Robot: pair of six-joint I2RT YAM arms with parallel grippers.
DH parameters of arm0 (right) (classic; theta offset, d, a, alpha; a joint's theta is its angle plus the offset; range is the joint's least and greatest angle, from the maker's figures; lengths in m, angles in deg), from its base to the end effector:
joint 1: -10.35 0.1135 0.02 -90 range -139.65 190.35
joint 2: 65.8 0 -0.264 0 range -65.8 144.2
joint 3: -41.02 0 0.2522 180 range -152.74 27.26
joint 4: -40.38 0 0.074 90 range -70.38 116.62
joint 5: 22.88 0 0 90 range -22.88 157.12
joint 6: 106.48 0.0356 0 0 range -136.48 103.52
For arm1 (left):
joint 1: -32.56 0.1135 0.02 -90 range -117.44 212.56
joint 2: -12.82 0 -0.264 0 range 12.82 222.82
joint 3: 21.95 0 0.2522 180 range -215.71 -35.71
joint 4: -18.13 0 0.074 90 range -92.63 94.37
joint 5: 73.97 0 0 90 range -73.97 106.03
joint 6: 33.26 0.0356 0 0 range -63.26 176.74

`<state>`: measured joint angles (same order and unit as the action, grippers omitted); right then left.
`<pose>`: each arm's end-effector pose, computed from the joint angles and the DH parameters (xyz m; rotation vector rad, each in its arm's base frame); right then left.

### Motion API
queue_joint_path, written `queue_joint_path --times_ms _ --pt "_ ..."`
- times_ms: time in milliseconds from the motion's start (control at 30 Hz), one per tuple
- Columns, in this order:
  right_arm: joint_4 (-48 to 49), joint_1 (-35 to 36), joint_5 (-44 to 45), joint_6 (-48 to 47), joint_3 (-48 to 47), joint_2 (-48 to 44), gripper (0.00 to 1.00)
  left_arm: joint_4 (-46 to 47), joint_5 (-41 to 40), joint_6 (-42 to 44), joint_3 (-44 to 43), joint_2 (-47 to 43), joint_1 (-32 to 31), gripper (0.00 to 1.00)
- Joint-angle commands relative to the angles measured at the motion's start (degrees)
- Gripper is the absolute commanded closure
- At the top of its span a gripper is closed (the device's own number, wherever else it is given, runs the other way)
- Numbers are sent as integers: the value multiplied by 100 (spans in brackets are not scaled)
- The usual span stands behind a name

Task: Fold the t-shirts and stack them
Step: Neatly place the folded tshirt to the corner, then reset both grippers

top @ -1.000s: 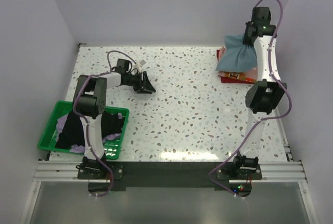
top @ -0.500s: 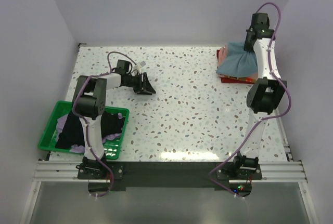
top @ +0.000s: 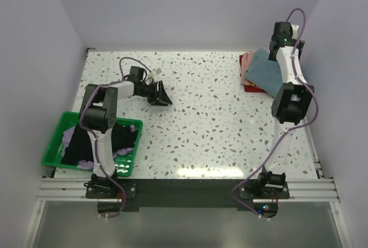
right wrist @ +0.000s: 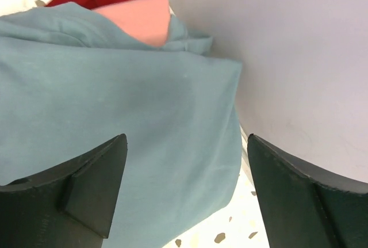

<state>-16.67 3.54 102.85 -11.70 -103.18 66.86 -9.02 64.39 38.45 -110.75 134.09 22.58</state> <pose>0.5120 -0.0821 0.2847 0.5284 2.2342 -0.7500 0.4082 -0.0989 0.1195 0.1253 2.5662 -1.2795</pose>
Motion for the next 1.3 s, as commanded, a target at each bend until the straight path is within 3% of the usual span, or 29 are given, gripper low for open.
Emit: queue_joint_path --times_ms 0,233,467,800,1067,1267 --pt "338 4 339 313 377 -530 11 -560 -784 352 315 107 -101 50" --pt "874 4 -1154 700 2221 -1883 10 -446 -916 282 324 -130 -136 50" --pt "831 65 -2139 1253 3172 -2657 9 -217 -1179 176 333 -551 -136 47" --pt "901 1304 -2597 1262 4552 -4010 8 204 -2426 -184 534 -1808 -127 41" --pt "1340 2491 -3212 2106 5923 -4863 8 389 -3587 -597 1166 -3337 -127 23" --pt "1297 3150 -3195 2221 6301 -5004 8 390 -4343 -800 1930 -4585 -127 2"
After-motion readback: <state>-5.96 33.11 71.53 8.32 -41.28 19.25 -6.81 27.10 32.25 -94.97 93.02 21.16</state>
